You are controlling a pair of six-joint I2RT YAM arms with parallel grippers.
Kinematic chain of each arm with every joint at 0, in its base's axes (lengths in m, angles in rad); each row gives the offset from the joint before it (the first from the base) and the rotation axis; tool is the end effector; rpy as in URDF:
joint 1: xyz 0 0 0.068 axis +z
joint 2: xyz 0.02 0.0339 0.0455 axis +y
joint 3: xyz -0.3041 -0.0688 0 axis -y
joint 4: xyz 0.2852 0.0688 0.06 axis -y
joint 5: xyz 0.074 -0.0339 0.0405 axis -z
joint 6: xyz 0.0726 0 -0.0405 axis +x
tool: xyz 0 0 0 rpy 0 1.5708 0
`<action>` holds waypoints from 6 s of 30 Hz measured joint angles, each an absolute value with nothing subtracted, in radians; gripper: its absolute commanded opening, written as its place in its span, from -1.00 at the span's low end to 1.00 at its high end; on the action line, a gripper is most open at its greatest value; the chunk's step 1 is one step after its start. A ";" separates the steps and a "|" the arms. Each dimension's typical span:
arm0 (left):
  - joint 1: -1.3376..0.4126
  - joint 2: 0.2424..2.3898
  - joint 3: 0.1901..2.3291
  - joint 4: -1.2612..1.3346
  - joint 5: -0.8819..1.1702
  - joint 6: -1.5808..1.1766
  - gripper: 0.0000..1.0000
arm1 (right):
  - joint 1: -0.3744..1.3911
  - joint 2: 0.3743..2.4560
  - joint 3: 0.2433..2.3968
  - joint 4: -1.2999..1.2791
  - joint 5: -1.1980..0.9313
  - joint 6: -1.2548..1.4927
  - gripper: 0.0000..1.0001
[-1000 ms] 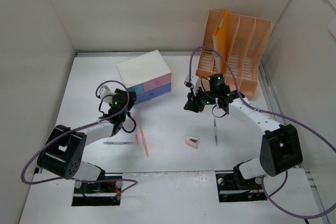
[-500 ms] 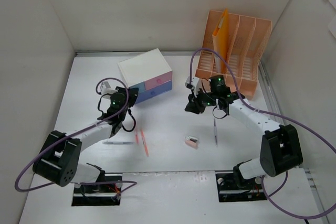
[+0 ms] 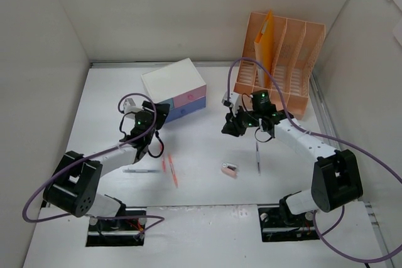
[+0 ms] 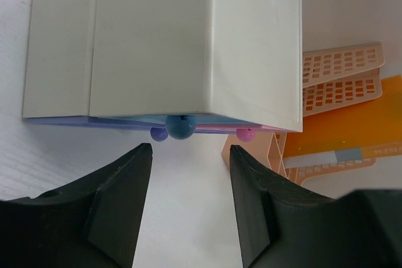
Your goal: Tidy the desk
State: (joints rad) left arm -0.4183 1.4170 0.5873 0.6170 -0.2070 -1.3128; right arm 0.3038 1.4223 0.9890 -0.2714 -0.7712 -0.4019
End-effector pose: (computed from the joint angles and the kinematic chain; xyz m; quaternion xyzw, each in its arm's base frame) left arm 0.3277 -0.1293 0.2135 -0.3933 0.6698 -0.4236 0.4662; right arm 0.3237 0.1545 0.2673 -0.4388 0.7347 0.3219 0.4051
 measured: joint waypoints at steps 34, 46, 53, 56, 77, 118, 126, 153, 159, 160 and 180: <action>-0.450 1.530 0.622 0.696 -0.317 -1.226 -0.80 | 0.298 1.417 0.973 -0.272 -0.756 -0.444 -0.61; -0.607 1.522 0.596 0.718 -0.331 -1.224 -0.83 | 0.298 1.399 0.970 -0.274 -0.743 -0.445 -0.61; -0.675 1.439 0.529 0.693 -0.373 -1.260 -0.84 | 0.297 1.386 0.960 -0.274 -0.741 -0.445 -0.60; -0.700 1.405 0.513 0.667 -0.391 -1.274 -0.82 | 0.293 1.384 0.957 -0.274 -0.741 -0.445 -0.54; -0.783 1.251 0.522 0.481 -0.360 -1.284 0.41 | 0.292 1.317 0.930 -0.313 -0.696 -0.475 0.51; -0.884 0.471 0.572 -0.834 -0.379 -1.291 0.26 | 0.528 1.313 0.882 -0.485 -0.532 -0.543 0.82; -0.884 0.495 0.572 -0.838 -0.371 -1.300 0.27 | 0.567 1.409 0.869 -0.485 -0.419 -0.540 0.58; -0.884 0.425 0.572 -0.884 -0.371 -1.344 0.27 | 0.732 1.414 0.876 -0.549 -0.248 -0.620 -1.00; -0.884 0.426 0.572 -0.884 -0.371 -1.343 0.26 | 0.731 1.443 1.274 -0.602 -0.361 -0.707 -1.00; -0.884 0.426 0.572 -0.884 -0.371 -1.343 0.26 | 0.730 1.472 1.362 -0.593 -0.383 -0.701 -0.99; -0.884 0.405 0.572 -0.886 -0.387 -1.348 0.26 | 0.723 2.003 1.908 -0.503 -0.506 -0.263 -0.96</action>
State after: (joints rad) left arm -0.8845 0.4049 0.5724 -0.8860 -0.3866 -1.3483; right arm 0.7231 2.0033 1.9076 -0.5026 -0.5056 -0.2634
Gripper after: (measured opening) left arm 0.632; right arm 0.339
